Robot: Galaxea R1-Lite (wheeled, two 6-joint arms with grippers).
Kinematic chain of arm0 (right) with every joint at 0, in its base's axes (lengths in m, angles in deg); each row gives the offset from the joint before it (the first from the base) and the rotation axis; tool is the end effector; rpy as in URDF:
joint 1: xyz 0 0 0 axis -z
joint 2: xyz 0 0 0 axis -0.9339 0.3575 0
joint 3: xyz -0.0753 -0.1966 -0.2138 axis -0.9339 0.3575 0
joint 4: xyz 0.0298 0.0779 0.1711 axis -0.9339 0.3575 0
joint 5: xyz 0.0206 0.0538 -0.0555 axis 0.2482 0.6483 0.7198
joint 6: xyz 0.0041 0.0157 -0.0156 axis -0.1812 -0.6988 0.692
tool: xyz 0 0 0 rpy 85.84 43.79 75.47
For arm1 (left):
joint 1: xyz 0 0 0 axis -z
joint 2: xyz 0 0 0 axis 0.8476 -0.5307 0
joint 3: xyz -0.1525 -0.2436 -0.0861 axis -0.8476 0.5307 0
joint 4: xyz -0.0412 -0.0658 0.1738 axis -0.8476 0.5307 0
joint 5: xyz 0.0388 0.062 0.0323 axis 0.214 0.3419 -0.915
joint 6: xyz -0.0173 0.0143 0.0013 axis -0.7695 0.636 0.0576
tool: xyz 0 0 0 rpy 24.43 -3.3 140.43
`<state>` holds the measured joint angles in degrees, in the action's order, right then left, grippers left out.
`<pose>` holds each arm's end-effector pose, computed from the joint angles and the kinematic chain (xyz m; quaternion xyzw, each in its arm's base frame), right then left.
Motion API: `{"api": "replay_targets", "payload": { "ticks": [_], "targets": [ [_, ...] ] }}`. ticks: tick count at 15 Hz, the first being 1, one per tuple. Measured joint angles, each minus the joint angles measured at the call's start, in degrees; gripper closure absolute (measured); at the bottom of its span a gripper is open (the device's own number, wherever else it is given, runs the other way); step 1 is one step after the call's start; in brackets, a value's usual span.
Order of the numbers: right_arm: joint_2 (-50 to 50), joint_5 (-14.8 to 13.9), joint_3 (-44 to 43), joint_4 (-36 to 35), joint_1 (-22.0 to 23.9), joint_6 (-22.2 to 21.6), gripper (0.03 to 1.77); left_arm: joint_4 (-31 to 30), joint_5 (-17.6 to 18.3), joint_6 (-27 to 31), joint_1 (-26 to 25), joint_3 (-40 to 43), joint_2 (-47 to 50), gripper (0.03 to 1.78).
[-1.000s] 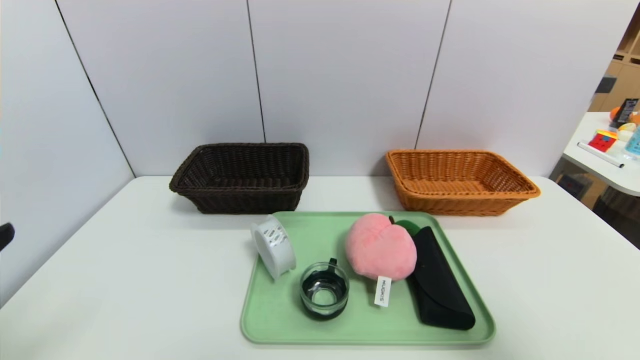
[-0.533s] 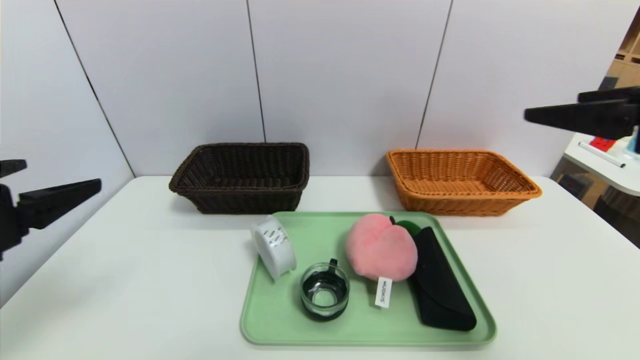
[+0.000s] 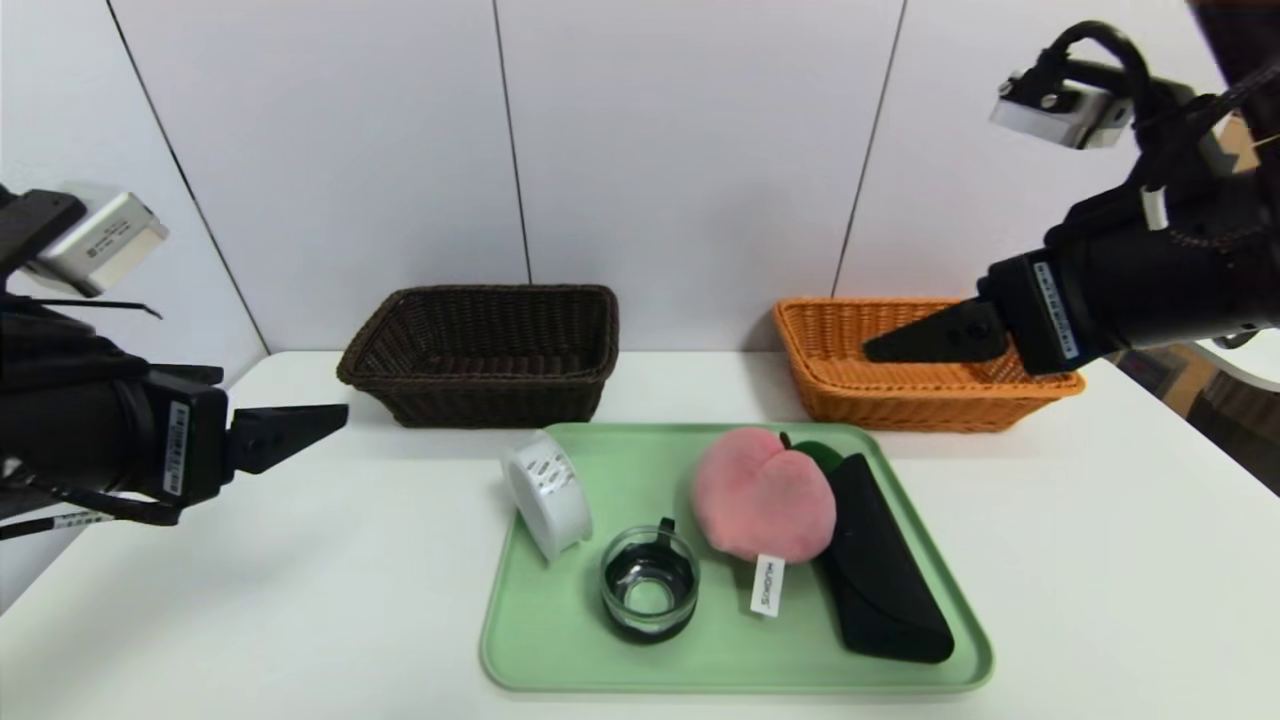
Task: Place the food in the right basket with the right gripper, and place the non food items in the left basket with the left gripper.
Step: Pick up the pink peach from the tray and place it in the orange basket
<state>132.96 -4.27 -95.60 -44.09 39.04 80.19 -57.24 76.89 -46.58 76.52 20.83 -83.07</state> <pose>0.2067 0.1196 0.3231 -0.0721 0.3113 0.2449 0.9154 0.1537 -0.0496 0.2688 0.0524 0.1927 -0.1191 0.9726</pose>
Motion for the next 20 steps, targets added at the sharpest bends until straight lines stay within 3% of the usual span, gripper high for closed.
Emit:
{"api": "replay_targets", "payload": {
  "ticks": [3,6,11,20],
  "targets": [
    [5.8,-2.2,-6.2,6.1,-3.6,-5.4,0.1,1.0,-2.4,-1.9,2.6,-0.7,-2.1,0.12],
    [12.2,-5.0,-9.4,7.7,-4.9,-9.8,0.1,2.0,-3.0,-2.9,4.2,-1.4,-3.0,0.12],
    [21.1,-5.6,-18.2,14.5,-6.9,-17.7,0.1,2.2,-3.0,-4.5,4.9,-2.7,-4.0,0.12],
    [30.4,-7.1,-21.3,20.6,-9.8,-21.8,0.1,2.4,-3.1,-4.8,4.9,-2.3,-3.2,0.12]
  ]
}}
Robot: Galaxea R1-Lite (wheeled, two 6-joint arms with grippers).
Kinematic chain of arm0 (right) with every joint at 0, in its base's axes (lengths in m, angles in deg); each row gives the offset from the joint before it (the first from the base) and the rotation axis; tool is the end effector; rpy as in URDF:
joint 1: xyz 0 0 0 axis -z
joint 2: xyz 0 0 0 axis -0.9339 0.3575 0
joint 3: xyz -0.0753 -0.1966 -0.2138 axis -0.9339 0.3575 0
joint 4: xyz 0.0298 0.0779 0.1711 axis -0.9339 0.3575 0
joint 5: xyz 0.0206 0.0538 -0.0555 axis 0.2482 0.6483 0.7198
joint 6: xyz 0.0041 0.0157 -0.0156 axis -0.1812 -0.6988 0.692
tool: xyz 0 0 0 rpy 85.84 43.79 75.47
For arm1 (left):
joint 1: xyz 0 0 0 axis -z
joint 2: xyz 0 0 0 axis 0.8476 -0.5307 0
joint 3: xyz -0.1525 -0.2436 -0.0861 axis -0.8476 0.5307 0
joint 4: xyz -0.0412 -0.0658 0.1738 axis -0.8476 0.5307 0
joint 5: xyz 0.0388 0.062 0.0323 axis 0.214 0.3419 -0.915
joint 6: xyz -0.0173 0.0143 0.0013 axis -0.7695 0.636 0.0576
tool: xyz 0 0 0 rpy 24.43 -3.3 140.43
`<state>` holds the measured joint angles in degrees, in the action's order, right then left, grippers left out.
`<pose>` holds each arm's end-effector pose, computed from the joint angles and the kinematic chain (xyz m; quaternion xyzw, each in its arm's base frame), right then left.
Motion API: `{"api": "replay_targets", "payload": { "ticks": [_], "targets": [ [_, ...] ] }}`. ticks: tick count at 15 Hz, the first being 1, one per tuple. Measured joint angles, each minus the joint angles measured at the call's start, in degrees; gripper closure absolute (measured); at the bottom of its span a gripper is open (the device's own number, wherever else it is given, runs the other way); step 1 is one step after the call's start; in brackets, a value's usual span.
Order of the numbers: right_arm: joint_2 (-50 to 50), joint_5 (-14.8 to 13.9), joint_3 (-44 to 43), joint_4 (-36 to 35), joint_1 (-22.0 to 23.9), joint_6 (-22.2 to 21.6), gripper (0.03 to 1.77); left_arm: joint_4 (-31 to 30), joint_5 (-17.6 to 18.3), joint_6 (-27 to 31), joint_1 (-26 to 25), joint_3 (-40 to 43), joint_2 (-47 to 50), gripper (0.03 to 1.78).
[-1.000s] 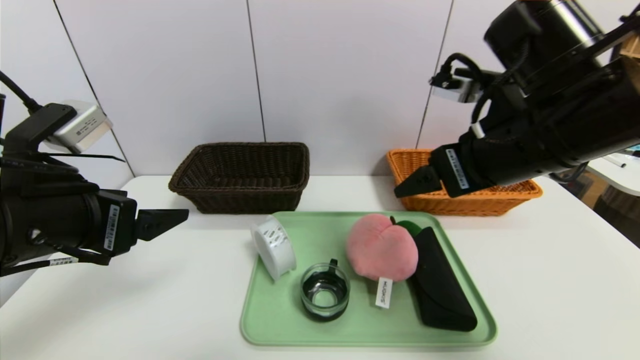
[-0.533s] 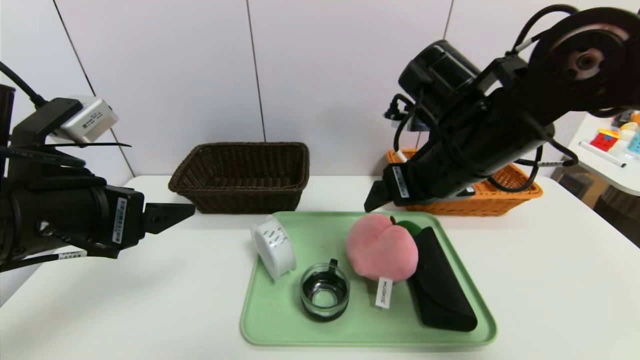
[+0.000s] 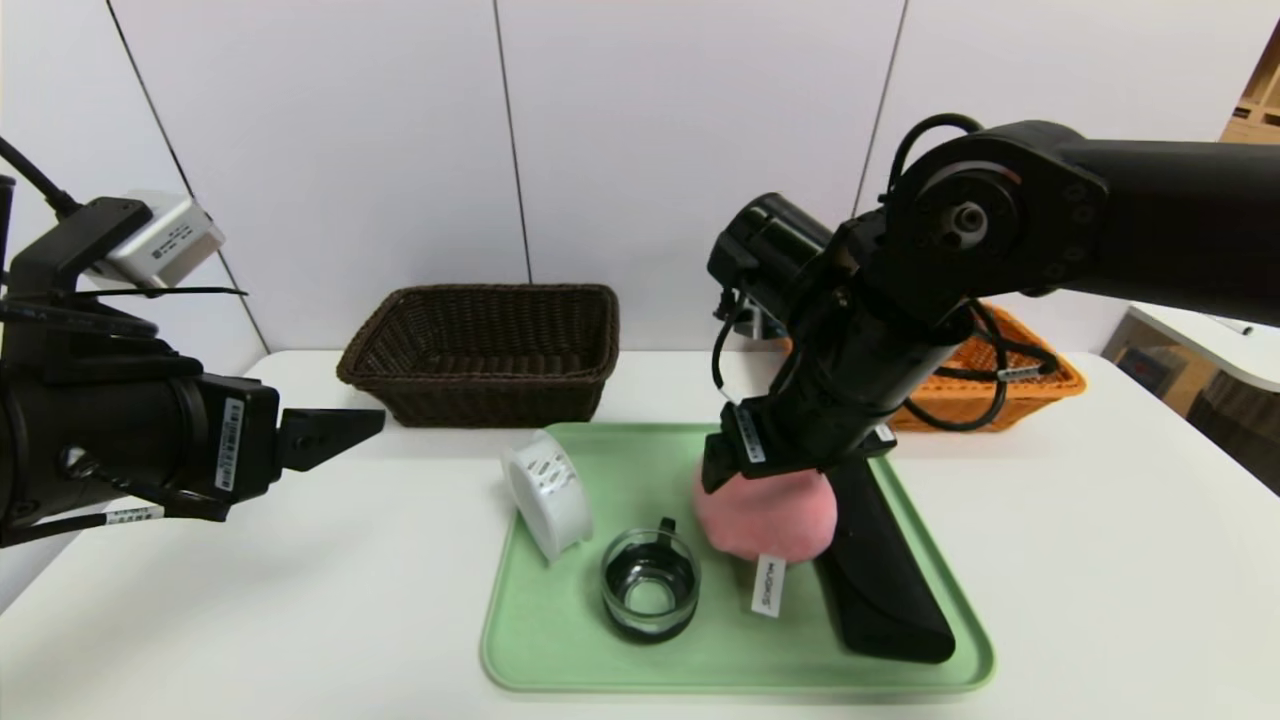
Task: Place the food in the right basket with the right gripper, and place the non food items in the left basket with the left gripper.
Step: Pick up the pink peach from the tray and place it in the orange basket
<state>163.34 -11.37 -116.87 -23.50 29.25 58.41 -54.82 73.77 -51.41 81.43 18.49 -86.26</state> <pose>0.2798 0.2297 0.2284 -0.0543 0.5438 0.1316 0.8271 0.1617 -0.0668 0.2670 0.0327 0.2215 -0.1245 0.9666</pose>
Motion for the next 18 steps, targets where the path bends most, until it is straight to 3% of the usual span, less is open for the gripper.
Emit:
{"api": "replay_targets", "payload": {
  "ticks": [3,7,18],
  "targets": [
    [1.5,-0.3,0.0,0.0,-0.2,0.0,0.1,0.0,0.0,0.0,0.0,0.1,0.2,0.12],
    [3.2,-3.5,0.0,0.0,-0.5,-0.1,0.1,0.0,0.1,0.0,0.1,0.0,0.4,0.12],
    [6.2,-8.2,0.0,1.8,-1.3,-0.1,0.1,-0.3,0.2,0.2,0.2,-0.3,0.9,0.12]
  ]
}}
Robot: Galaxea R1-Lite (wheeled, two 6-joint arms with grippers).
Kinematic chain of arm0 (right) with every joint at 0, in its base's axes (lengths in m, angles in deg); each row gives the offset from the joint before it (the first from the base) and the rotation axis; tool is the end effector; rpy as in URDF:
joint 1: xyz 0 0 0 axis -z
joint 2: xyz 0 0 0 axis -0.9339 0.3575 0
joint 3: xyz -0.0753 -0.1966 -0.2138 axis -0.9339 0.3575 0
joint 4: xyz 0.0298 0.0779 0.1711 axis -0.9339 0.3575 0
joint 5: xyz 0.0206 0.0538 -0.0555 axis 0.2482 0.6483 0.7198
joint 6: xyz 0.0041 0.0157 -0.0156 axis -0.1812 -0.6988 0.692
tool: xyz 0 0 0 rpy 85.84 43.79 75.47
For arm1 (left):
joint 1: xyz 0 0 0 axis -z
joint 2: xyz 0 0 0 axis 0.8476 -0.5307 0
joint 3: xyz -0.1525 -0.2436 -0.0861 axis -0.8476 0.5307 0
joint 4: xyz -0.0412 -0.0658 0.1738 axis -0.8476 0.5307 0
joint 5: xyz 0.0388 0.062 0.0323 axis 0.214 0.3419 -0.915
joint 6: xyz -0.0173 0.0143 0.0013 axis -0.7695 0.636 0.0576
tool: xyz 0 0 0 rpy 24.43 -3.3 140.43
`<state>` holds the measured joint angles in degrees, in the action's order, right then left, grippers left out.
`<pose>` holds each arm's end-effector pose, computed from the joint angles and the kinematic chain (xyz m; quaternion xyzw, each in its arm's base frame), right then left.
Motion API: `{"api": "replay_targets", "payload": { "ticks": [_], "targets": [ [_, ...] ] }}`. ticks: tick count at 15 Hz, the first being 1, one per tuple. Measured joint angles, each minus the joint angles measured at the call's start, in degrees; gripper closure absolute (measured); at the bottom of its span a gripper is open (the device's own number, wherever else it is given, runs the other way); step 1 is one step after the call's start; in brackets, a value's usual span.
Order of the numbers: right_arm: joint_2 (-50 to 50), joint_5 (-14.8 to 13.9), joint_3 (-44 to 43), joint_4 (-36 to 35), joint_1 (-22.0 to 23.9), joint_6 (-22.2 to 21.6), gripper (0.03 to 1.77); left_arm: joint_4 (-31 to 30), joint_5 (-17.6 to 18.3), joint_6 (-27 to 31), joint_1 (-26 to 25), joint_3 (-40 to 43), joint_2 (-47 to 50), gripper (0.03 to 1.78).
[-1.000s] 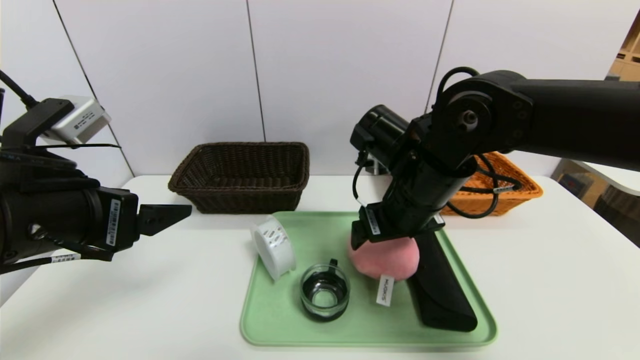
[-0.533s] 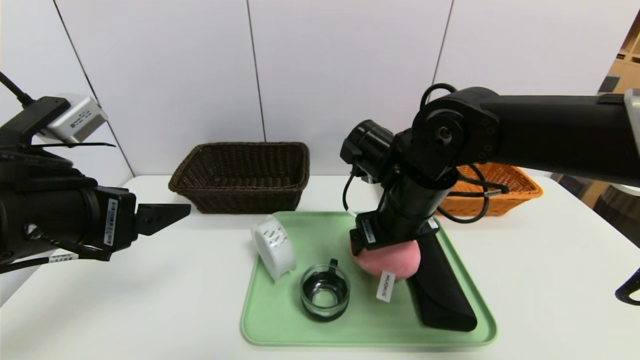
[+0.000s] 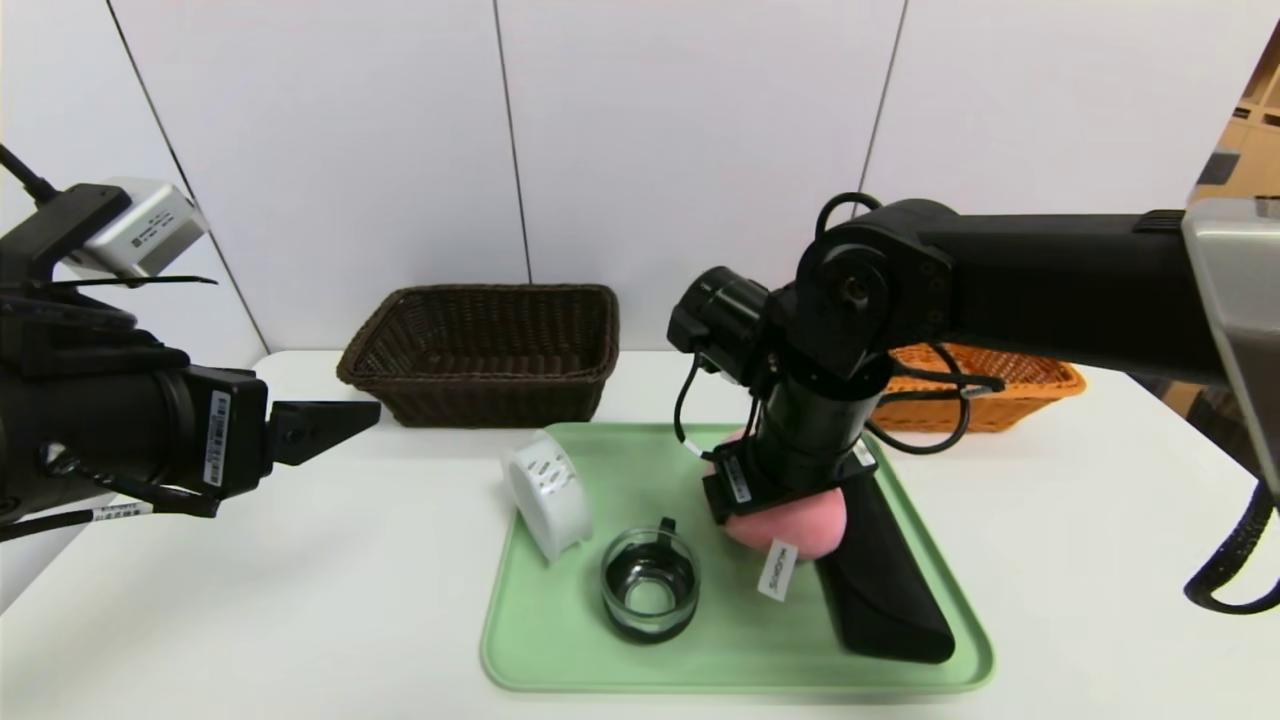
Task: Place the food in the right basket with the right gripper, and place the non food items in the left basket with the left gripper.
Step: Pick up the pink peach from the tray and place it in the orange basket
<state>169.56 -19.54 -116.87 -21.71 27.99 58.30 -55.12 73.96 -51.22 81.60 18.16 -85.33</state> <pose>0.2913 0.2462 0.1875 -0.1250 0.5623 0.0683 0.8145 0.1578 -0.0658 0.2719 0.0306 0.2086 -0.1287 0.9690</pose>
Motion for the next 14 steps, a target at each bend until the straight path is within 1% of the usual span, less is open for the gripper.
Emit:
{"api": "replay_targets", "payload": {
  "ticks": [2,5,14],
  "targets": [
    [0.3,-0.2,0.0,0.0,-0.1,0.0,0.1,0.0,0.0,0.0,0.1,0.0,0.0,0.12],
    [0.8,-1.3,0.0,0.1,-0.2,0.0,0.1,0.0,0.0,0.0,0.6,0.0,0.0,0.12],
    [1.7,-1.4,0.1,0.3,-0.2,-0.1,0.1,0.0,0.0,0.0,0.9,0.0,0.0,0.12]
  ]
}}
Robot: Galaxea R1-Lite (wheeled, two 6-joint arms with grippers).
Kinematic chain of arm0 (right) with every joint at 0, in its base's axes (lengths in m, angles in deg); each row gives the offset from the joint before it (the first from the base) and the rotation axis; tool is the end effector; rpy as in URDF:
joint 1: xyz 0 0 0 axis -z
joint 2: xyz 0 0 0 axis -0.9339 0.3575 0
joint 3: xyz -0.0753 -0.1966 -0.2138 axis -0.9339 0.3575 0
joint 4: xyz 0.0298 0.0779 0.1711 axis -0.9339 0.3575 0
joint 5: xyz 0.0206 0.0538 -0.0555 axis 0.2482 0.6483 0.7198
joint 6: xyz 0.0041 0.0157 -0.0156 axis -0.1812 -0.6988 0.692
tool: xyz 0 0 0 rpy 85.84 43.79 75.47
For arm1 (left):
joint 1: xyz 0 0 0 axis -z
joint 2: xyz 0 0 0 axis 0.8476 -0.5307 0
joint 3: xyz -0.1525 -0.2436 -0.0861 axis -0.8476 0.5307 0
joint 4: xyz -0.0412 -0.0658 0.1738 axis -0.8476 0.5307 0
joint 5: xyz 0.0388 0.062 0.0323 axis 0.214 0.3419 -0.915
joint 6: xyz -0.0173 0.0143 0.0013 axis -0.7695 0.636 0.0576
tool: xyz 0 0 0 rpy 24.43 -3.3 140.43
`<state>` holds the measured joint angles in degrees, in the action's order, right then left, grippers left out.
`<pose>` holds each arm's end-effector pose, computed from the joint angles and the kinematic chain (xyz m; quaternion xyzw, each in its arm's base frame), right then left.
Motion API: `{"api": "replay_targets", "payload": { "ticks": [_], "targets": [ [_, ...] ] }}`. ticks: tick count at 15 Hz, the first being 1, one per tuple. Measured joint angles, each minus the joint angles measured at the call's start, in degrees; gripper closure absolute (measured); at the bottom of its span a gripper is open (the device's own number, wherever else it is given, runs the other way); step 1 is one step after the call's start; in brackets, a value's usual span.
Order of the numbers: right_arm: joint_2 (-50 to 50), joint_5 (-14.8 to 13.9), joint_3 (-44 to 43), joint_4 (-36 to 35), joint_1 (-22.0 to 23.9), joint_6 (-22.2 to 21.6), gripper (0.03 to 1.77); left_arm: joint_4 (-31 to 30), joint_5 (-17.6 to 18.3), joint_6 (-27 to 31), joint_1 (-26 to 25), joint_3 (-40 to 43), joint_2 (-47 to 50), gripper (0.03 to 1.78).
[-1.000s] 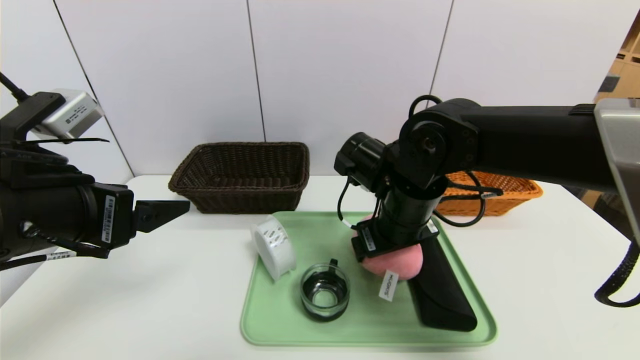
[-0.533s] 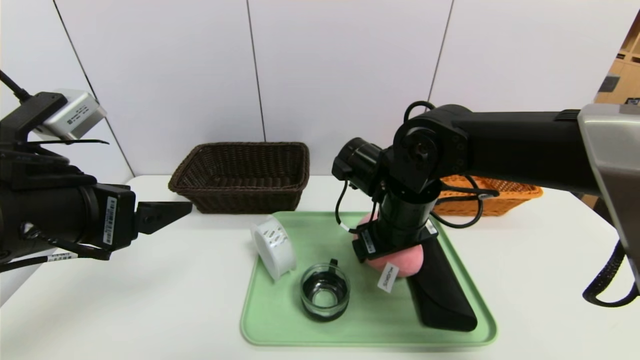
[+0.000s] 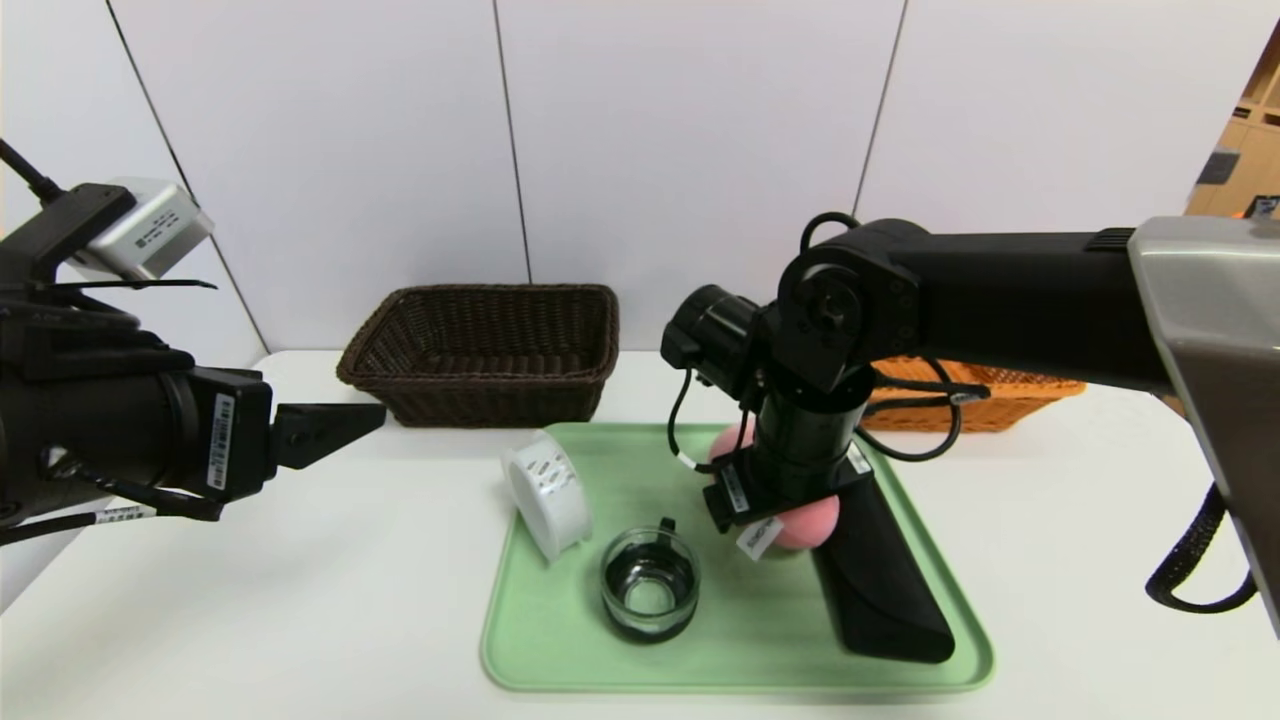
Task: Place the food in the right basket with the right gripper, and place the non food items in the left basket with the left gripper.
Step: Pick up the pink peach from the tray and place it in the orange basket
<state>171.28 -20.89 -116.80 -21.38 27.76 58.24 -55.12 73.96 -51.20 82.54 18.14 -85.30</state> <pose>0.2943 0.2501 0.1758 -0.1406 0.5690 0.0564 0.8083 0.1565 -0.0683 0.2721 0.0323 0.2080 -0.1367 0.9680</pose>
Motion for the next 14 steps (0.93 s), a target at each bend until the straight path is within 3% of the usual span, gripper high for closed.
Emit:
{"api": "replay_targets", "payload": {
  "ticks": [10,13,14],
  "targets": [
    [-0.2,-0.7,-0.1,-0.1,0.9,0.0,0.09,0.0,0.0,0.1,1.1,0.3,0.0,0.12],
    [-0.3,-2.1,-0.1,-0.2,1.1,0.1,0.09,0.0,0.0,0.2,1.1,0.2,0.0,0.12],
    [-0.3,-2.2,0.0,-0.3,1.1,0.2,0.27,0.0,0.0,0.2,1.1,0.2,0.0,0.12]
  ]
}}
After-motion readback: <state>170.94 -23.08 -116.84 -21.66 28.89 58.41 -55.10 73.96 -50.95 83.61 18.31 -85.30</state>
